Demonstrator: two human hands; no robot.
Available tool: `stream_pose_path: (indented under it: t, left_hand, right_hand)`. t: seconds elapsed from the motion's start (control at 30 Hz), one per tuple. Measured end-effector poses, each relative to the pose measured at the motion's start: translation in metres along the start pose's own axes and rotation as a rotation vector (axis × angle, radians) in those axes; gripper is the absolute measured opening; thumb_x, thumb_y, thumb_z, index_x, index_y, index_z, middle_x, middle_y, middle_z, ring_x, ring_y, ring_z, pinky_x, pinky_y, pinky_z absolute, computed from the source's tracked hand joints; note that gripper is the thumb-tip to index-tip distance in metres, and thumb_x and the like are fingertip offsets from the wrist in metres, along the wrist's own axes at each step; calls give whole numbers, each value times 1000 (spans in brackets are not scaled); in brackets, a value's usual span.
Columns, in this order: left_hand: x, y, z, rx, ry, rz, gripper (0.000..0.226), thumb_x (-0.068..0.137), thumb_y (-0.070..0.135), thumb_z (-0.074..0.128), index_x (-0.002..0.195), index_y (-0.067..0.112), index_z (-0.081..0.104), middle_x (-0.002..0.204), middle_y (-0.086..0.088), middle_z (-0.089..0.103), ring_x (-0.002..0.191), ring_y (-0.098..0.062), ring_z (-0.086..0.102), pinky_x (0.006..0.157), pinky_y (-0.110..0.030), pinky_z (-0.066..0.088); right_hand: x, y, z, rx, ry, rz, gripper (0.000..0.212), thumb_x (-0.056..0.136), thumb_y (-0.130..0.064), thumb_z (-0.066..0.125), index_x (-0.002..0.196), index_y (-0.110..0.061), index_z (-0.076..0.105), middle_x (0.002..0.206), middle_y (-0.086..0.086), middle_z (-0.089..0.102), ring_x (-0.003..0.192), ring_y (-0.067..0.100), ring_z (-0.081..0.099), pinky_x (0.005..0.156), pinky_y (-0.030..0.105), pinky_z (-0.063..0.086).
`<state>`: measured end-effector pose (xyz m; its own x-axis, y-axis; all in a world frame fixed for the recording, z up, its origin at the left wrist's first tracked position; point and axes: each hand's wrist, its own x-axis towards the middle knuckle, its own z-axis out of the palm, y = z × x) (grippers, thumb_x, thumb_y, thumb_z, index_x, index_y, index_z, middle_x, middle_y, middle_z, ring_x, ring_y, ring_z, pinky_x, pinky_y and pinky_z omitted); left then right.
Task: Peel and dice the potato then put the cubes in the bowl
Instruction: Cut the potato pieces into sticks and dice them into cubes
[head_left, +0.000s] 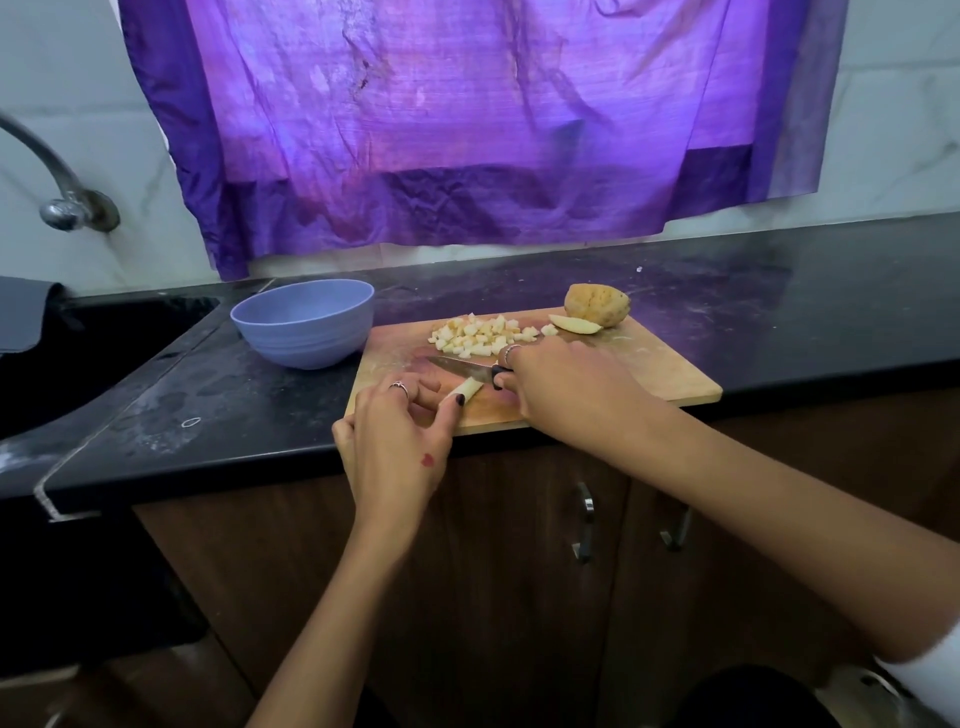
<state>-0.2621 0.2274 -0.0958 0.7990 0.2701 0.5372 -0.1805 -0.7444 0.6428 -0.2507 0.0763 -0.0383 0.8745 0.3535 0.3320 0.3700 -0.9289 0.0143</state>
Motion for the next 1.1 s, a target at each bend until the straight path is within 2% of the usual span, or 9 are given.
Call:
stream_pose_path:
  t: [0.03,0.17,0.33,0.47,0.6,0.77,0.83,0.97,1.1]
  left_hand:
    - [0,0,0,1,6,-1,17,86,38,66,73,28,63,96,14,63,96,-9,53,82,-28,18]
    - [-1,2,0,16,17,-14,18,86,38,67,73,28,61,93,13,63,94,-11,55,84,-30,22]
    - [0,2,1,12,19,-11,17,86,38,67,74,26,63,94,13,63,94,-11,54,82,-31,22]
    - [-1,3,0,9,19,-7,17,86,37,67,73,27,62,96,12,63,95,-10,53,81,-30,21]
    - [-1,3,1,14,16,-3,15,86,38,66,76,27,63,98,13,62,96,-8,50,80,-29,19]
    - [0,2,1,14,8,-1,15,86,39,66,77,27,64,97,13,63,94,-7,51,81,-29,20]
    - [0,1,1,12,13,2,16,86,39,66,75,29,63,96,13,63,93,-8,52,81,-30,20]
    - [0,1,1,13,17,8,18,86,40,66,72,29,60,96,13,62,94,-8,52,82,-29,20]
    - [0,1,2,27,28,12,19,86,41,66,74,26,63,97,14,61,95,-6,48,83,-29,20]
  right_hand:
    - [1,0,0,-1,-11,2,27,101,-33,43,119,-18,57,102,7,57,89,25,58,68,33,39]
    - [-6,4,-2,2,-58,-14,23,101,-31,44,114,-19,58,92,2,51,70,17,44,65,31,38]
    - [-26,18,-4,-49,20,20,25,99,-34,45,116,-19,57,101,7,61,90,25,60,65,30,40]
    - [-30,17,-7,30,138,66,35,101,-39,38,128,-22,54,106,9,64,96,27,61,64,29,36]
    - [-27,9,-6,44,98,28,31,101,-38,40,119,-19,58,105,7,63,94,24,60,64,29,36]
    - [-19,4,-5,55,57,34,31,101,-38,40,119,-20,58,104,8,60,97,26,59,67,31,38]
    - [-14,2,-5,61,55,30,31,101,-38,39,116,-19,58,99,7,57,95,27,60,66,31,38]
    - [-7,0,-3,41,68,6,30,101,-38,39,113,-19,59,104,8,59,91,26,60,63,30,36]
    - [-7,5,-1,64,-6,-2,30,101,-36,41,114,-18,60,87,3,48,76,20,49,64,30,37]
